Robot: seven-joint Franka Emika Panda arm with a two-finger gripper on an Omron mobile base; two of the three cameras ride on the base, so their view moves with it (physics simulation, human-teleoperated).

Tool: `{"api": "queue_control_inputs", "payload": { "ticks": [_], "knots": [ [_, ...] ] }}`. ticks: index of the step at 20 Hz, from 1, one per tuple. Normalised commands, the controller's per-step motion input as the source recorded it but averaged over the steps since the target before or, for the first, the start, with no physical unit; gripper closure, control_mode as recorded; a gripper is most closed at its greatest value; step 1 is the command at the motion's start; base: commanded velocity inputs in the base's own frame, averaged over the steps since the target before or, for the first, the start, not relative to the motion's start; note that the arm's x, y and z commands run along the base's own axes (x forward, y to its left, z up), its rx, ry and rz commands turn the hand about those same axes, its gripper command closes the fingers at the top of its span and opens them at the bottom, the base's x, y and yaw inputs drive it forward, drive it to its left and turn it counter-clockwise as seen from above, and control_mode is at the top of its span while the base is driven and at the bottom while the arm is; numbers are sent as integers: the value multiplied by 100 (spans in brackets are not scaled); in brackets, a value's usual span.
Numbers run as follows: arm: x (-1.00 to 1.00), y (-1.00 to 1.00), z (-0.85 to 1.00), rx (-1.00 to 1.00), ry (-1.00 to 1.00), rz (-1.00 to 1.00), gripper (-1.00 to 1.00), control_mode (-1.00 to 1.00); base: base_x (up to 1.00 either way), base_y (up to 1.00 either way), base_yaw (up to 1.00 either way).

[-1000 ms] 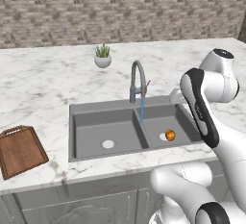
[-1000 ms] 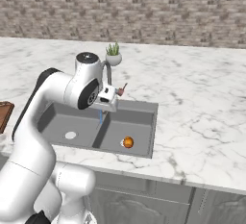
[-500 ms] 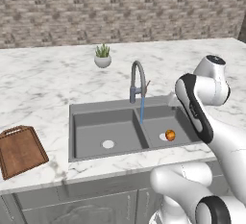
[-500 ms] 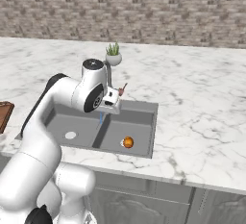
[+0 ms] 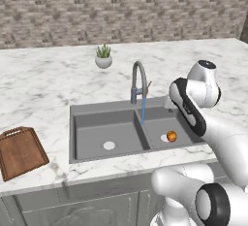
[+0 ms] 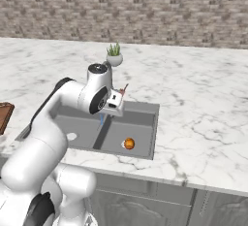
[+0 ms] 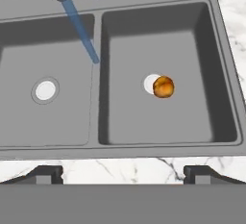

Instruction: Pick the peach from the sink and place it on the cutting board to airdry. Then turn off the sink faucet.

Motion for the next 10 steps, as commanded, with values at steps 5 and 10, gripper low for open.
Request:
{"api": "queue_control_inputs", "payload": {
  "ticks": [5,10],
  "knots": [
    [26,-16,-19,0,2,-3,-100,-100,0,0,0],
    [19,-25,-20,0,1,-1,-100,-100,0,0,0]
  ]
}}
